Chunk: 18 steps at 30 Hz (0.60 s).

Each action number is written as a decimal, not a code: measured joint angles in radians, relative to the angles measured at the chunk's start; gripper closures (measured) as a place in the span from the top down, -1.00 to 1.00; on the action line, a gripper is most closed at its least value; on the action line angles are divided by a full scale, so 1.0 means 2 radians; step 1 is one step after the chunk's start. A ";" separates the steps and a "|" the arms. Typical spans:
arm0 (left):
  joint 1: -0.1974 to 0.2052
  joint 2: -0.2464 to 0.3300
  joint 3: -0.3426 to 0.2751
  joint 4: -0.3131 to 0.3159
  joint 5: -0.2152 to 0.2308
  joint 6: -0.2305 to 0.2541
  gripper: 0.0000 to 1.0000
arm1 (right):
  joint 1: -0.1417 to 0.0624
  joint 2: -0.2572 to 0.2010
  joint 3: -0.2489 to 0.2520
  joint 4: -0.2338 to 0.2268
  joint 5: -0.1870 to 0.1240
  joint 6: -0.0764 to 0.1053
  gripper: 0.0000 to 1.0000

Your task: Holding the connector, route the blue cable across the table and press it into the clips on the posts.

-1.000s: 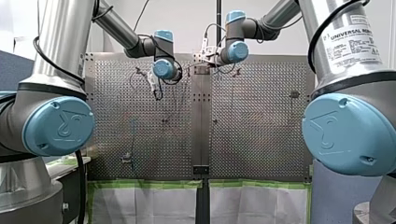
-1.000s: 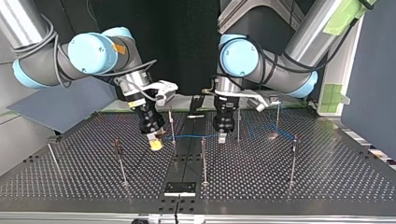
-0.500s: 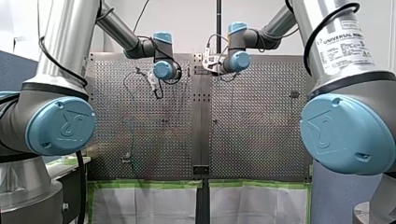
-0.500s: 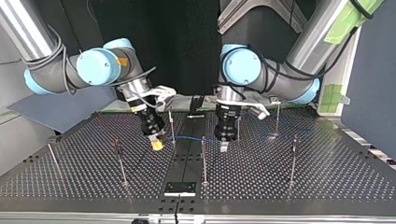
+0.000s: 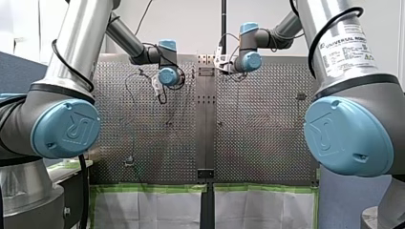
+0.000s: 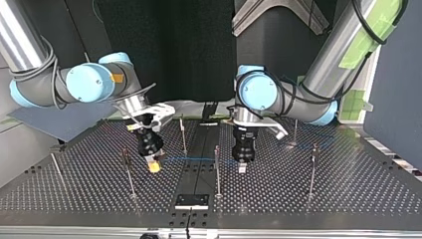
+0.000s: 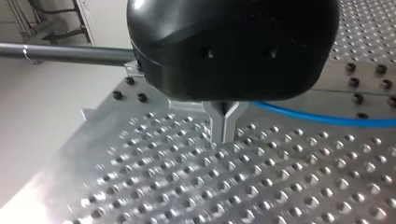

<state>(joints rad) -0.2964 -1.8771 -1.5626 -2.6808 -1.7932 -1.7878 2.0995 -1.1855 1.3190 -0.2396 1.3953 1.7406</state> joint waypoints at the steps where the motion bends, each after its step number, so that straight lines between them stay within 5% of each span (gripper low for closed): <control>1: 0.001 -0.003 0.002 0.002 0.001 -0.001 -1.00 | -0.002 0.003 -0.001 0.000 0.000 0.000 -1.00; 9: 0.013 -0.012 0.014 0.004 0.015 -0.008 -1.00 | -0.009 0.010 -0.004 -0.003 -0.002 0.001 -1.00; 11: 0.014 -0.012 0.014 0.001 0.016 -0.009 -0.60 | -0.010 0.011 -0.005 -0.003 -0.002 0.001 -1.00; 15: 0.015 -0.012 0.014 -0.010 0.017 -0.012 -0.22 | -0.011 0.011 -0.006 -0.003 -0.002 0.000 -1.00; 17: 0.014 -0.012 0.014 -0.018 0.017 -0.014 0.54 | -0.011 0.011 -0.006 -0.002 -0.003 -0.001 -1.00; 18: 0.014 -0.012 0.014 -0.022 0.017 -0.015 0.54 | -0.011 0.011 -0.006 -0.002 -0.003 -0.001 -1.00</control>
<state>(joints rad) -0.2678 -1.9002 -1.5337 -2.7238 -1.7600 -1.8183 2.0771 -1.1639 1.3067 -0.2444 1.3901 1.7377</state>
